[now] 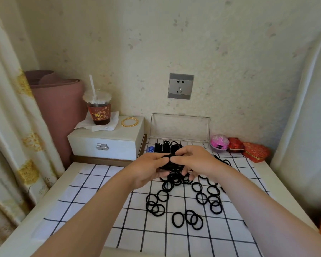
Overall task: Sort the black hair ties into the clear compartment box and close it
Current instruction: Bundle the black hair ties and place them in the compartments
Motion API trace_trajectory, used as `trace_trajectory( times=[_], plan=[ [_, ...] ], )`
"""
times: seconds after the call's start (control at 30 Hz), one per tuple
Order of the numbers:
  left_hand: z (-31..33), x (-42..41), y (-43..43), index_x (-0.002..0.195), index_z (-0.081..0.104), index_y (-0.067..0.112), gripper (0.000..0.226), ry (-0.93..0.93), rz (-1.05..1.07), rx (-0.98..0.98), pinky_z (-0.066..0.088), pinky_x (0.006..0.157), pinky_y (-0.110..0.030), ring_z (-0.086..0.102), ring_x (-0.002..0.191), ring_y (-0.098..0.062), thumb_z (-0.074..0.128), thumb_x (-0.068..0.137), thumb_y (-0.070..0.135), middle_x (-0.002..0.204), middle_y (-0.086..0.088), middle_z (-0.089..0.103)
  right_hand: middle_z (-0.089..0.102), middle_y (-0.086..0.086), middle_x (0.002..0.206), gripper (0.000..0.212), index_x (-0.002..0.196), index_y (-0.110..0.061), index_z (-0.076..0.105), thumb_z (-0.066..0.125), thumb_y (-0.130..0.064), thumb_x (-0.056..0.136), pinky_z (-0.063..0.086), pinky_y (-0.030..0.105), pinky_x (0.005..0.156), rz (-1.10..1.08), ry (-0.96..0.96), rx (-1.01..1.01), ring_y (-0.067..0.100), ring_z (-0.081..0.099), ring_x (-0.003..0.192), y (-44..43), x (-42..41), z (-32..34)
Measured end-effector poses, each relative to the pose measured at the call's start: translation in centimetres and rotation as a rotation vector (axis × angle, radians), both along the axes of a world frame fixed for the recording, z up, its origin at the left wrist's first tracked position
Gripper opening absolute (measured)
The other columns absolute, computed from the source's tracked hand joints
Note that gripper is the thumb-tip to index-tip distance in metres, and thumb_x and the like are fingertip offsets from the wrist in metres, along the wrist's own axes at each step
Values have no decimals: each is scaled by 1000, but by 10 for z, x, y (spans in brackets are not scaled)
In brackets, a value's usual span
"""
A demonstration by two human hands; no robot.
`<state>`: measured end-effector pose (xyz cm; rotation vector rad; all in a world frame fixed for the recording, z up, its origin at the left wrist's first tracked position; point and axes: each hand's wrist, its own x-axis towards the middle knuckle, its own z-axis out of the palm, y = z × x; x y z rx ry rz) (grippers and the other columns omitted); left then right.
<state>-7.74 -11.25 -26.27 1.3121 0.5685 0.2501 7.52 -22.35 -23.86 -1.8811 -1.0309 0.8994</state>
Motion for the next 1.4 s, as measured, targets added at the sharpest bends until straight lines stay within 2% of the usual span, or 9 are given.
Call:
trace_trajectory(
  times=[0.13,0.33,0.63,0.77,0.97,1.07,1.17,1.33,1.4],
  plan=[
    [2,10,-4,127,64,15,29,2,40,59,54,75,-20,66,102,-16,58,98,14,122,-8,68,73,8,110,33,120,-9,68,72,-24,91,59,33,63,34,320,15,21,71,79,-7,8,-1],
    [3,18,-13,110,68,4,24,27,200,-9,58,67,-20,71,77,-12,71,89,16,98,-10,72,73,17,103,31,116,-1,68,73,-13,89,61,31,66,-11,406,29,21,70,81,-10,15,-3],
    [6,24,-23,109,74,10,27,64,130,211,60,78,-28,73,90,-20,58,98,29,100,-12,76,75,20,101,33,114,4,69,76,-13,86,62,30,69,-87,515,53,24,75,82,-8,19,-7],
    [10,26,-23,123,67,17,28,73,33,279,60,78,-29,70,89,-13,51,102,24,106,-8,73,76,15,94,28,109,-2,69,77,-15,85,62,34,71,-103,457,3,26,74,81,-10,26,-4],
    [15,44,-9,139,52,26,40,73,146,483,59,82,-28,68,98,-12,50,100,20,112,5,69,76,12,102,30,111,-8,69,78,-19,85,59,38,88,-289,345,142,23,74,91,-2,49,7],
    [7,57,2,140,52,27,39,140,137,715,52,86,-22,63,100,-6,50,100,25,110,13,65,73,18,101,12,96,-8,67,74,-12,88,60,32,70,-394,302,232,26,71,84,1,54,9],
    [-1,70,10,139,53,26,38,174,145,867,40,83,-14,57,104,-6,48,102,23,117,10,62,73,14,92,8,93,-8,71,74,-13,88,57,24,53,-476,121,237,19,69,72,7,58,5],
    [-19,86,21,142,50,28,43,206,115,1101,31,111,-33,39,134,-21,49,100,22,136,-1,55,76,11,78,9,79,-13,77,76,-22,83,57,35,63,-413,-304,94,23,73,72,28,65,-15],
    [-26,88,23,144,47,30,45,234,79,1156,26,112,-35,32,136,-23,48,100,27,141,-2,51,75,14,76,18,81,-4,77,74,-22,81,50,28,57,-388,-459,9,20,65,65,34,66,-21]
  ],
)
